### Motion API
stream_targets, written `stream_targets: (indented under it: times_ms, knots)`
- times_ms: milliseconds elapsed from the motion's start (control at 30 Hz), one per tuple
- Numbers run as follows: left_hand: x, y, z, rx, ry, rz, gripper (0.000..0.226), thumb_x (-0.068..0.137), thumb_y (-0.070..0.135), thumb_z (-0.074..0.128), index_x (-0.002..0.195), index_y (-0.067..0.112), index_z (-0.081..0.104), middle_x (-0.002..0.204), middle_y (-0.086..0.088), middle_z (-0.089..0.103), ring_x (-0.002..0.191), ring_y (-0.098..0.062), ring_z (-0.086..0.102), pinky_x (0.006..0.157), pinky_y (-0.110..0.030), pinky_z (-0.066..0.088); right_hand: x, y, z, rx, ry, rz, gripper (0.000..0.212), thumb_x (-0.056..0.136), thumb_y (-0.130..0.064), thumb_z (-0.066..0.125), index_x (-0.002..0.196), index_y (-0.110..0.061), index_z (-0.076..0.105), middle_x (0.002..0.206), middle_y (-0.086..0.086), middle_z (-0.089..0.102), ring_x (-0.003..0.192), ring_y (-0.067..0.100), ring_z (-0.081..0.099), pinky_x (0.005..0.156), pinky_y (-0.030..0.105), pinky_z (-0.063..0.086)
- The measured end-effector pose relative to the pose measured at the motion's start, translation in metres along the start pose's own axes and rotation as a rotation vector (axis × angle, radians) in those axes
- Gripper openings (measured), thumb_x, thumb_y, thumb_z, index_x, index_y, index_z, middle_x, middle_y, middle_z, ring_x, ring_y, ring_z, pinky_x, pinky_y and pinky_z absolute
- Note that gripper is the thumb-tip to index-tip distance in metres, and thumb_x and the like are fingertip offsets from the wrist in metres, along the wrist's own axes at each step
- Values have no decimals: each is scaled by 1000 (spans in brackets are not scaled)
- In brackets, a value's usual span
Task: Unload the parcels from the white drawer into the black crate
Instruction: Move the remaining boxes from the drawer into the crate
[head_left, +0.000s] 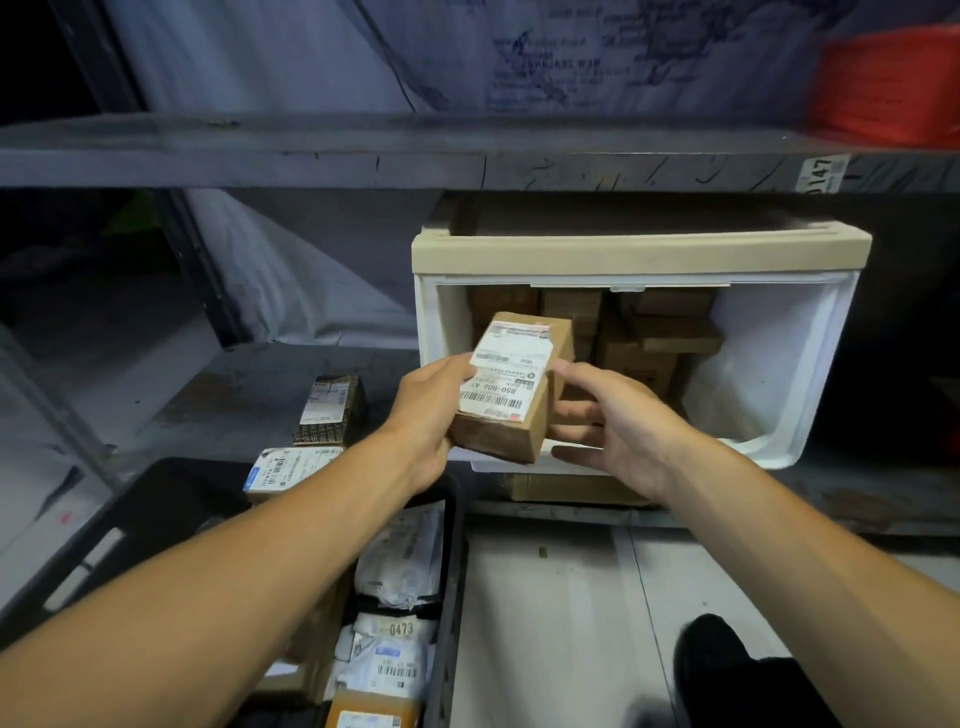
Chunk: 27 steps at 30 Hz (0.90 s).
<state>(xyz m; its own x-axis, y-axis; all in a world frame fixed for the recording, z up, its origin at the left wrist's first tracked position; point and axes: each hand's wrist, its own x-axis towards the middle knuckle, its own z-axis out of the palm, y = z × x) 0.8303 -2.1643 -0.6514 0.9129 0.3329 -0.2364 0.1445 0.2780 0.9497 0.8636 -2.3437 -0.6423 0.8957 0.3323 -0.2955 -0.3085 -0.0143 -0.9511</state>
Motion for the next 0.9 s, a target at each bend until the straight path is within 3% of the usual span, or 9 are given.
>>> stream_targets:
  times_ms: [133, 333, 400, 500, 700, 767, 833, 900]
  knots:
    - [-4, 4, -5, 133, -32, 19, 22, 98, 14, 53, 103, 21, 74, 90, -4, 80, 80, -20, 77, 75, -37, 57, -1, -3, 0, 83, 59, -15, 42, 94, -41, 70, 131, -26, 57, 109, 8, 77, 95, 28, 75, 76, 41, 60]
    - [-2, 12, -12, 196, -85, 43, 21, 94, 14, 58, 102, 20, 77, 96, -8, 79, 86, -23, 77, 77, -39, 58, -5, -5, 1, 130, 69, 48, 33, 95, -30, 69, 126, -18, 62, 99, 9, 76, 84, 26, 76, 59, 34, 61]
    - [0, 10, -14, 143, -55, 46, 14, 93, 20, 65, 99, 19, 77, 95, -7, 79, 89, -23, 75, 81, -41, 56, -5, -6, -1, 186, 78, 48, 31, 96, -27, 68, 126, -19, 61, 101, 8, 73, 87, 27, 74, 58, 33, 61]
    - [1, 10, -17, 61, -73, 57, 8, 93, 21, 69, 97, 18, 75, 93, -3, 79, 82, -16, 73, 72, -36, 58, -4, -7, -2, 288, 91, 61, 34, 96, -25, 68, 128, -21, 59, 111, 11, 72, 96, 29, 74, 57, 32, 61]
    - [1, 10, -17, -108, -217, 60, 45, 88, 6, 71, 129, 20, 61, 115, -7, 76, 96, -16, 73, 70, -31, 59, -7, -11, 0, 337, 20, 113, 38, 92, -23, 72, 129, -17, 62, 117, 13, 72, 103, 28, 72, 68, 36, 65]
    - [3, 10, -18, -102, -207, 63, 44, 91, 3, 67, 131, 19, 61, 118, -9, 75, 103, -19, 72, 76, -32, 59, -8, -12, 0, 259, -27, 92, 51, 90, -25, 75, 138, -21, 57, 119, 10, 73, 106, 28, 72, 75, 40, 65]
    - [6, 10, -20, -81, -177, 46, 46, 92, 3, 63, 136, 19, 60, 117, -10, 75, 107, -22, 70, 78, -33, 58, -9, -9, -2, 119, -71, 22, 81, 79, -29, 83, 150, -28, 44, 125, 4, 70, 112, 23, 67, 89, 46, 60]
    - [8, 10, -21, -62, -142, 15, 51, 91, 6, 61, 140, 23, 58, 116, -9, 75, 103, -22, 70, 71, -33, 59, -9, -7, -3, -50, -110, -79, 115, 63, -30, 90, 158, -37, 26, 141, -6, 58, 125, 19, 56, 112, 50, 44]
